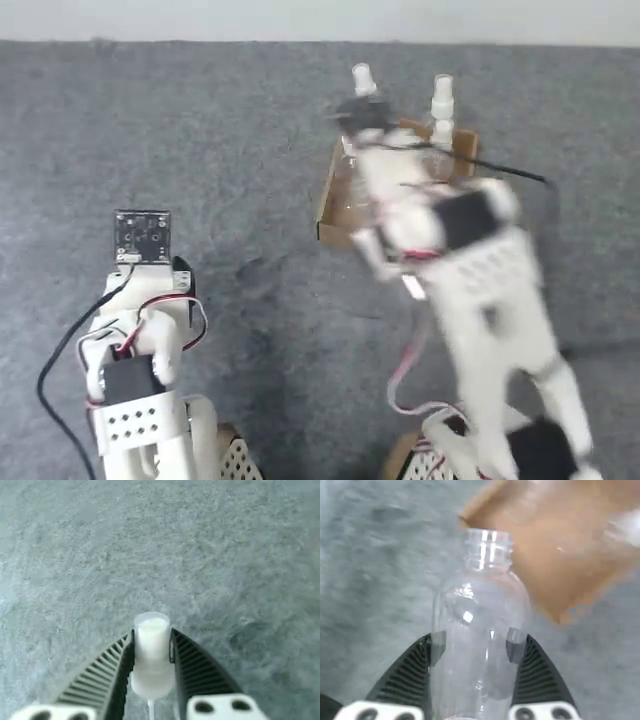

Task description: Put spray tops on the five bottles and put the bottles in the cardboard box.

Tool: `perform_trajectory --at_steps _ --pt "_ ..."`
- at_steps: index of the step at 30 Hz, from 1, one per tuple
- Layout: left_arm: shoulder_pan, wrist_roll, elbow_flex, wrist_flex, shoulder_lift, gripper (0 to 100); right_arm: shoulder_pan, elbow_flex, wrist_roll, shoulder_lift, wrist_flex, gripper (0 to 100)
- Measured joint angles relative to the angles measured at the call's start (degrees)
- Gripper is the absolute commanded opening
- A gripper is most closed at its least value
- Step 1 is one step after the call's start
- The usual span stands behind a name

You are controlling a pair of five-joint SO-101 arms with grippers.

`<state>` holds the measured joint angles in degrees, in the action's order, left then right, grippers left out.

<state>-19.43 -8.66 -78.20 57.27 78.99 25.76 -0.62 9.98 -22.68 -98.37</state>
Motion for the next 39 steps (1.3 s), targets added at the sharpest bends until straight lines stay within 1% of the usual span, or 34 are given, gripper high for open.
perform_trajectory --at_steps 3,5,8,11,15,19,23,26,30,35,39 --pt "0.88 0.0 0.0 0.0 0.0 8 -10.2 -0.53 8.09 -7.91 -2.11 0.6" --pt "1.23 0.0 0.0 0.0 0.0 8 -19.16 -3.08 13.63 -12.13 -2.11 0.6" --pt "2.9 -0.09 2.64 1.14 0.0 8 -32.44 -10.55 23.03 -14.33 -0.88 0.6" --pt "6.24 -1.67 8.88 6.42 -1.14 8 -44.22 -20.31 31.47 -14.33 5.45 0.6" --pt "9.49 -3.25 20.4 13.89 -11.08 8 -54.07 -33.93 37.54 -14.24 17.85 0.6" --pt "11.78 -3.52 29.63 16.53 -24.7 8 -57.76 -45.01 40.62 -14.24 27.25 0.6" --pt "14.59 -2.64 33.41 16.35 -36.92 8 -58.55 -52.04 42.29 -14.24 34.55 0.6" --pt "17.41 -1.41 33.49 13.54 -43.87 8 -59.08 -55.21 42.46 -14.24 38.86 0.6" --pt "20.13 -0.7 33.49 8.79 -51.69 8 -59.6 -56.0 42.46 -12.84 41.49 0.6" --pt "20.04 1.14 33.49 2.2 -62.07 8 -59.6 -56.0 42.46 -2.55 46.59 0.9" --pt "20.66 1.14 33.49 -0.88 -69.71 8 -61.89 -53.98 42.37 6.95 48.44 2.0"
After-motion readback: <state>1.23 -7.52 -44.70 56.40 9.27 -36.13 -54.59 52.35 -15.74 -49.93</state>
